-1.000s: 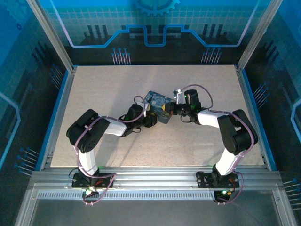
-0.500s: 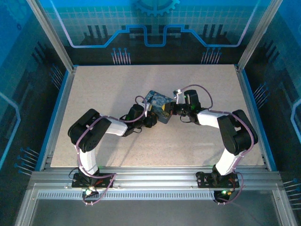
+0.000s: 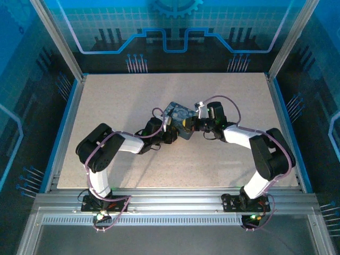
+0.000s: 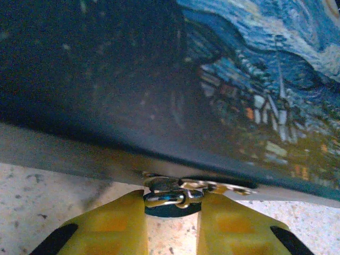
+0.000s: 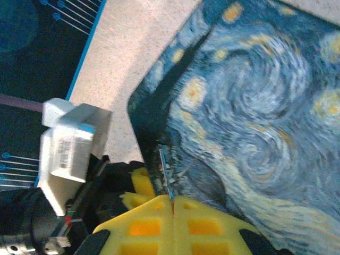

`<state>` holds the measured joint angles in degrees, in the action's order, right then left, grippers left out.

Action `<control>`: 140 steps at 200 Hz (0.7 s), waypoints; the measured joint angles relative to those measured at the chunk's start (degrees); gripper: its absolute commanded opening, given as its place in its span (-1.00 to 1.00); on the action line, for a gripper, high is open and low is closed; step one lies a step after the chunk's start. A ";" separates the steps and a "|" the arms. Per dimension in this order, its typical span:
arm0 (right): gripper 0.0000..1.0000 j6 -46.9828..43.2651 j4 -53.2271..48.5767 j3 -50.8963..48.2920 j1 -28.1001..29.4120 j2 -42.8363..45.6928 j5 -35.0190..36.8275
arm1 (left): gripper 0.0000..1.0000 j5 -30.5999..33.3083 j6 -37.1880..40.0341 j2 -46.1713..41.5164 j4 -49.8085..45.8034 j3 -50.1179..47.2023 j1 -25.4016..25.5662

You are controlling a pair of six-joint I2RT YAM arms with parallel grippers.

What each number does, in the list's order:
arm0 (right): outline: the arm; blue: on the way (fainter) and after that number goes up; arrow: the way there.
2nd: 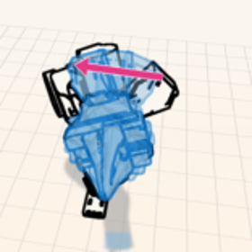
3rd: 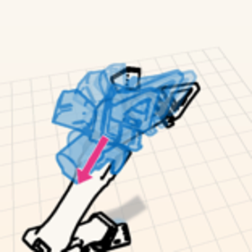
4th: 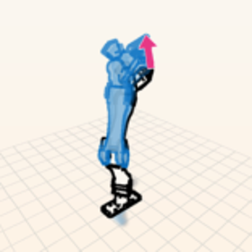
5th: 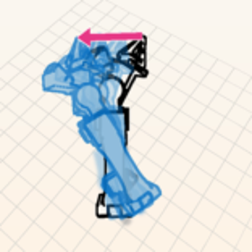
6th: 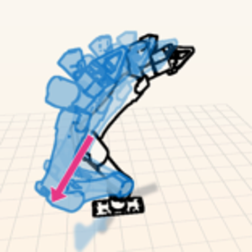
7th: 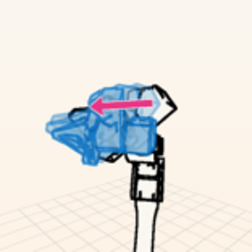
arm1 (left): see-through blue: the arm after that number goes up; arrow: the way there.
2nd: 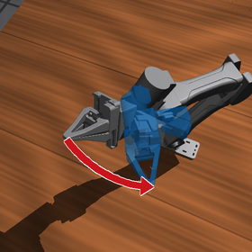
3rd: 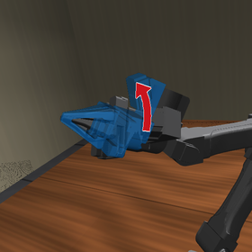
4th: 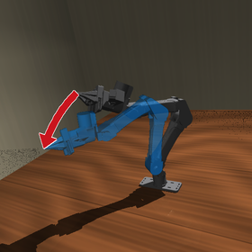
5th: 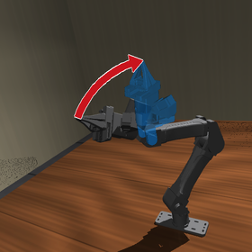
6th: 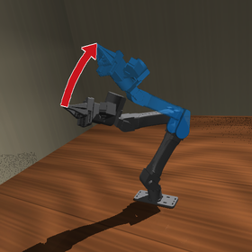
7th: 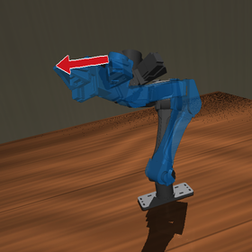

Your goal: Unlock the padlock with the key

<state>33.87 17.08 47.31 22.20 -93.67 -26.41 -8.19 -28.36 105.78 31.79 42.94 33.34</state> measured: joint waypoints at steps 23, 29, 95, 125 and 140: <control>-1.00 -2.05 -0.52 -0.07 -0.02 4.61 0.96 | -0.55 -0.66 -1.18 -1.29 -1.97 0.00 0.55; -1.00 -2.64 -0.70 -0.13 -0.02 5.92 1.11 | -0.55 -0.79 -1.44 -1.60 -2.49 0.00 0.70; -1.00 -9.20 -0.85 -10.36 0.00 17.20 2.45 | -0.68 -3.26 -6.36 -5.49 -10.56 0.55 1.14; -1.00 -11.96 -0.72 -14.73 0.81 19.80 2.62 | -0.73 -4.81 -9.49 -6.34 -13.35 1.86 1.14; -1.00 -13.38 -0.33 -16.65 1.86 21.35 3.04 | -0.73 -5.60 -11.39 -6.64 -13.86 2.19 1.14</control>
<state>20.49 16.75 30.65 24.05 -72.31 -23.38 -13.78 -39.75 99.13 17.93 45.12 34.48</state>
